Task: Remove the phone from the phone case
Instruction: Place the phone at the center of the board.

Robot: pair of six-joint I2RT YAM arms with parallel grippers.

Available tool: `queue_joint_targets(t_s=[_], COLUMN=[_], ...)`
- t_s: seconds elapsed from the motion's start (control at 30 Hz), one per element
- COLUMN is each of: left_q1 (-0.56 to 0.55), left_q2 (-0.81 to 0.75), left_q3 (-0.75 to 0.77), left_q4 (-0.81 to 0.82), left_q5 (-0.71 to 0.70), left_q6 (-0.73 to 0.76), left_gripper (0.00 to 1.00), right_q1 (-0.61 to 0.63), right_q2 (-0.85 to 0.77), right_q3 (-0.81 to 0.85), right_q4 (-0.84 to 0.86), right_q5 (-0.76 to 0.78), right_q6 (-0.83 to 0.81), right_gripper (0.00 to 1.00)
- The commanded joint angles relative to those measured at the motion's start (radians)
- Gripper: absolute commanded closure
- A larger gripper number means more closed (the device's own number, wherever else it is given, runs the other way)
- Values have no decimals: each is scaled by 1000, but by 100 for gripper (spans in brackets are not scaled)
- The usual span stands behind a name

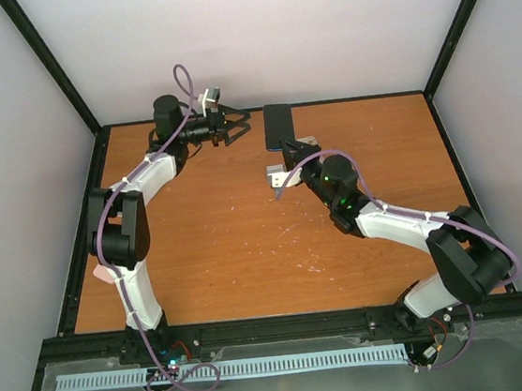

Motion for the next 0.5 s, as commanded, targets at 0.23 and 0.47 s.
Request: queue_joint_targets(t_s=[0.23,0.47], left_q1=[-33,-34], left_q2=[45,55], left_q3=[58,46], left_q4=[32,22], left_q5=[64,55], left_q6=[-50,-66], left_gripper=[29,44], right_q1=[29,38], right_q2=[95,150], right_q3=[32,45], right_q4=[227,300], right_q5=[-76,-99], right_q6=[-91,-131], right_gripper=[97,97])
